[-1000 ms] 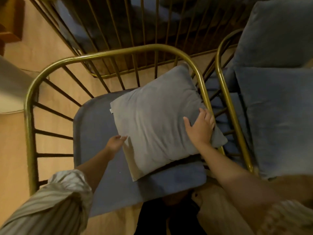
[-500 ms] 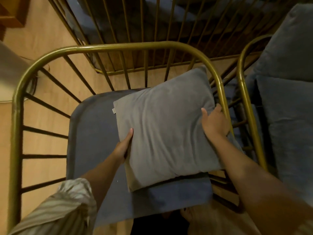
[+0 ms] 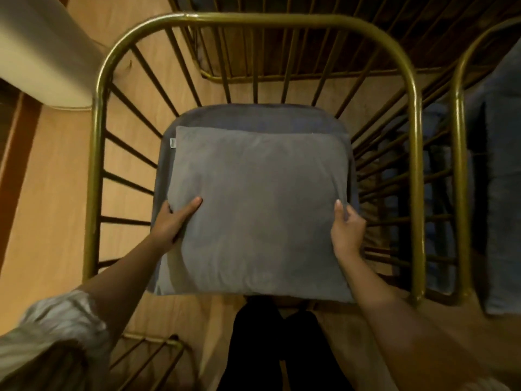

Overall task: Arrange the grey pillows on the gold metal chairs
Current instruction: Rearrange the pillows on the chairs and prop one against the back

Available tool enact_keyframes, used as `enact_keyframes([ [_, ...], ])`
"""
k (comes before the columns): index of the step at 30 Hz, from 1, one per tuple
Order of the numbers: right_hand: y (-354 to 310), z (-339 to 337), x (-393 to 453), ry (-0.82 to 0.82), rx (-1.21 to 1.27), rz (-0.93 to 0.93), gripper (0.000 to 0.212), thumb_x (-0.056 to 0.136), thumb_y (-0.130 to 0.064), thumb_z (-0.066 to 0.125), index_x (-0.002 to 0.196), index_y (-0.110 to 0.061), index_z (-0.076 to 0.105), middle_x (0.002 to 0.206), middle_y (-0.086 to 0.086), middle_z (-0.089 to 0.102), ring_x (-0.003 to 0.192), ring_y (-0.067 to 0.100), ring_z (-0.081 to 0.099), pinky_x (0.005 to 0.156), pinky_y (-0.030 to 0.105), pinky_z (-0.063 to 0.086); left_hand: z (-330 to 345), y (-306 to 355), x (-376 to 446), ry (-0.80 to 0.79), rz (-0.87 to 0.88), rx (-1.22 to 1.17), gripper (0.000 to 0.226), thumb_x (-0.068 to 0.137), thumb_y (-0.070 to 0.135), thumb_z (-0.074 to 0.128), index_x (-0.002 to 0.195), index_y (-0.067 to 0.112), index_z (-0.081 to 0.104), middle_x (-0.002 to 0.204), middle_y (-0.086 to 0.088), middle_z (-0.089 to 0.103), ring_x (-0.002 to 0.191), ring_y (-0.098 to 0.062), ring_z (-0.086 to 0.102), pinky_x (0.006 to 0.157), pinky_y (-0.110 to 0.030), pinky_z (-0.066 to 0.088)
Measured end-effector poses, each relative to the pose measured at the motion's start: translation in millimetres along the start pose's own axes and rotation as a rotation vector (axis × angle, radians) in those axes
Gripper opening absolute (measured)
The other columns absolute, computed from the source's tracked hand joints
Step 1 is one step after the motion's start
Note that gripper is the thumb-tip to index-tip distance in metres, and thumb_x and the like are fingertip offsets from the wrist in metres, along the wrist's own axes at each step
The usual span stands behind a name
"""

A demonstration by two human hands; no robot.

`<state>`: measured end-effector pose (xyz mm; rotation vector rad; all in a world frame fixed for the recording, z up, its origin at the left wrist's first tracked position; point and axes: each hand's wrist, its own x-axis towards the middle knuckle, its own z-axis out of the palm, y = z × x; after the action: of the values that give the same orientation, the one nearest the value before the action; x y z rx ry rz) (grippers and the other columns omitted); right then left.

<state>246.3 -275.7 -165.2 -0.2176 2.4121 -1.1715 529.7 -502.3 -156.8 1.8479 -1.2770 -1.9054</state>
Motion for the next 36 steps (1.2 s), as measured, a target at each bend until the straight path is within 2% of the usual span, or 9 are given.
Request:
enact_keyframes([
  [3,19.5,0.1,-19.0,-0.022,-0.014,0.002,0.043,0.102,-0.034,0.046,0.119,-0.001,0.068,0.110,0.017,0.072,0.102,0.028,0.066,0.080,0.024,0.045,-7.0,-24.0,-14.2,0.056,-0.049,0.054,0.091,0.075,0.047,0.079,0.148,0.018,0.032,0.128,0.001,0.050,0.117,-0.023,0.052,0.102,-0.043,0.045],
  [10,31.1,-8.6,-7.1,-0.201,0.002,0.028,0.048,0.102,-0.036,0.045,0.141,-0.008,0.051,0.136,0.013,0.059,0.124,0.023,0.055,0.093,0.015,0.041,-2.2,-51.5,-17.3,0.132,-0.155,0.144,0.105,0.070,0.060,0.077,0.151,0.021,0.023,0.148,-0.008,0.042,0.133,-0.033,0.045,0.110,-0.053,0.041],
  [14,29.1,-11.7,-15.5,-0.301,-0.549,-0.114,0.090,0.086,-0.072,0.043,0.155,-0.020,0.018,0.155,0.018,0.027,0.142,0.035,0.027,0.117,0.047,0.019,15.0,-52.7,-14.3,0.247,-0.085,0.381,0.101,0.078,0.069,0.061,0.155,0.021,0.016,0.157,-0.015,0.034,0.142,-0.040,0.035,0.115,-0.060,0.031],
  [17,28.5,-9.5,-35.4,-0.493,-0.819,-0.498,0.100,0.076,-0.087,0.026,0.155,-0.034,-0.005,0.165,0.009,-0.008,0.152,0.030,-0.007,0.120,0.052,0.000,31.5,-56.8,-15.9,0.303,-0.006,0.564,0.080,0.095,0.058,0.043,0.158,0.026,0.004,0.166,-0.016,0.012,0.152,-0.039,0.011,0.120,-0.063,0.013],
  [20,32.7,-9.6,-42.0,-0.599,-0.919,-0.492,0.096,0.075,-0.087,0.018,0.151,-0.041,-0.017,0.163,0.003,-0.025,0.149,0.028,-0.024,0.120,0.055,-0.008,38.2,-59.2,-26.9,0.299,-0.004,0.605,0.072,0.101,0.051,0.035,0.158,0.026,-0.001,0.167,-0.015,0.001,0.154,-0.037,0.000,0.119,-0.062,0.005],
  [24,26.7,-25.9,-39.7,-0.654,-0.936,-0.462,0.096,0.076,-0.085,0.019,0.152,-0.037,-0.015,0.162,0.006,-0.025,0.149,0.028,-0.023,0.120,0.052,-0.008,45.8,-51.5,-43.4,0.308,-0.017,0.610,0.074,0.100,0.053,0.035,0.158,0.020,0.003,0.166,-0.019,0.002,0.153,-0.039,0.002,0.122,-0.060,0.010],
  [29,7.5,-79.1,-33.7,-0.565,-0.931,-0.431,0.102,0.073,-0.085,0.004,0.156,-0.027,-0.005,0.165,0.007,-0.013,0.152,0.024,-0.014,0.121,0.047,-0.005,88.8,-10.9,-73.8,0.218,0.150,0.710,0.082,0.091,0.049,0.059,0.150,0.003,0.026,0.157,-0.025,0.027,0.145,-0.040,0.027,0.119,-0.053,0.027],
  [32,-5.2,-122.6,-22.9,-0.441,-0.911,-0.458,0.083,0.090,-0.070,0.020,0.157,-0.023,0.006,0.166,0.007,-0.001,0.153,0.022,-0.004,0.121,0.044,0.000,137.8,24.4,-93.6,0.072,0.249,0.716,0.078,0.092,0.034,0.065,0.149,-0.003,0.027,0.154,-0.026,0.032,0.144,-0.040,0.032,0.118,-0.044,0.028],
  [36,-25.0,-195.4,-3.0,-0.188,-0.846,-0.457,0.067,0.094,-0.045,0.039,0.153,-0.016,0.027,0.162,0.009,0.023,0.151,0.024,0.017,0.121,0.047,0.004,218.8,72.3,-120.7,-0.138,0.425,0.748,0.076,0.094,0.028,0.064,0.152,-0.001,0.024,0.158,-0.023,0.030,0.146,-0.038,0.030,0.119,-0.042,0.026],
])
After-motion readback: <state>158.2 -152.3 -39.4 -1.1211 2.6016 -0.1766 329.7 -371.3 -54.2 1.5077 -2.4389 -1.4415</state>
